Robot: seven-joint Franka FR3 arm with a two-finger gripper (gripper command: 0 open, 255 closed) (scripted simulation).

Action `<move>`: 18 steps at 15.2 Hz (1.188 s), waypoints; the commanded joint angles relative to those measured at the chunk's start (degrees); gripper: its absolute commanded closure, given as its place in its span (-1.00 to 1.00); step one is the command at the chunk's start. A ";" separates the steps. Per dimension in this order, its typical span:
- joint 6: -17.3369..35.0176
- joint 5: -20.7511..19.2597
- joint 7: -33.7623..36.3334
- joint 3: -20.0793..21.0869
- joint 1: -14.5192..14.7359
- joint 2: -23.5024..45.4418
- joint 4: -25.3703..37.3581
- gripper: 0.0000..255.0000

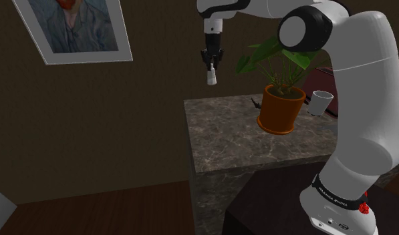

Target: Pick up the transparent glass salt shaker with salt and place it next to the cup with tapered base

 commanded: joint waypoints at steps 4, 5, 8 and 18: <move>-4.47 0.11 0.31 0.05 -0.32 1.39 5.87 1.00; -2.87 -0.10 -0.63 -0.25 -0.66 -1.37 1.44 1.00; 0.66 -0.70 -3.40 -1.21 -1.85 -8.18 -9.09 1.00; 6.53 -3.29 -12.82 -5.16 -6.65 -23.87 -31.06 1.00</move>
